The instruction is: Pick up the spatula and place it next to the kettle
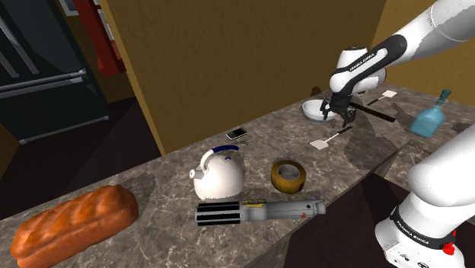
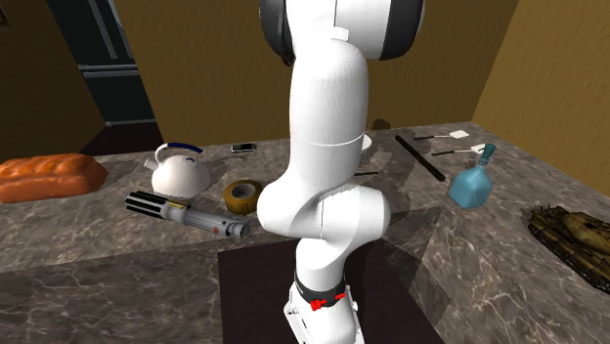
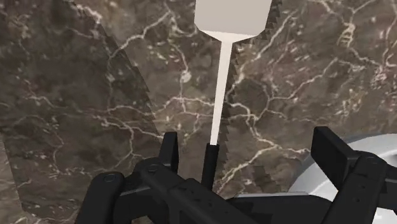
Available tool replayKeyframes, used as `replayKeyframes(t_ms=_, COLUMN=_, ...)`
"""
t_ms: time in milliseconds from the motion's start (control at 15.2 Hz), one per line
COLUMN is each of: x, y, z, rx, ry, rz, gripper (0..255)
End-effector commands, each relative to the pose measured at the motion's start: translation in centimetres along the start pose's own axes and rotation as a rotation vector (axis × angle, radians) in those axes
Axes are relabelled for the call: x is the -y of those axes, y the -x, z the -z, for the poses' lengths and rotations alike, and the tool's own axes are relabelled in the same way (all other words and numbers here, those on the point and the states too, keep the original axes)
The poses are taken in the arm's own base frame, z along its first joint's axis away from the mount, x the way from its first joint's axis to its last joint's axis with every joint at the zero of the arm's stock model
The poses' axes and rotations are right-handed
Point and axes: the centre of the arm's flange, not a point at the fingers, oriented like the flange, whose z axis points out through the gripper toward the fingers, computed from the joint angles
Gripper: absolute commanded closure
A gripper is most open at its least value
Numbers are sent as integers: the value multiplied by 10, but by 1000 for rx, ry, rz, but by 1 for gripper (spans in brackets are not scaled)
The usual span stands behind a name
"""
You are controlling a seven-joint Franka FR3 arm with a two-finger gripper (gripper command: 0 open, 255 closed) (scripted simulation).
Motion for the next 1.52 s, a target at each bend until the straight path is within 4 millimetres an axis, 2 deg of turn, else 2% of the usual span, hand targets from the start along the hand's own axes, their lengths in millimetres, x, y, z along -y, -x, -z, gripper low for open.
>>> replayKeyframes(t_ms=0, x=-4, y=-10, z=-23, rx=4, ry=12, rz=-97, gripper=0)
replayKeyframes(t_ms=66, x=-8, y=-16, z=-35, rx=7, ry=19, rz=-143, gripper=0)
replayKeyframes(t_ms=132, x=-8, y=-16, z=-35, rx=7, ry=19, rz=-144, gripper=0)
replayKeyframes(t_ms=594, x=-8, y=-16, z=-75, rx=7, ry=19, rz=-144, gripper=0)
replayKeyframes(t_ms=1122, x=-9, y=-16, z=-75, rx=7, ry=19, rz=-144, gripper=0)
replayKeyframes(t_ms=1188, x=-9, y=-16, z=-75, rx=7, ry=19, rz=-144, gripper=255)
replayKeyframes(t_ms=1452, x=-9, y=-16, z=-75, rx=7, ry=19, rz=-144, gripper=255)
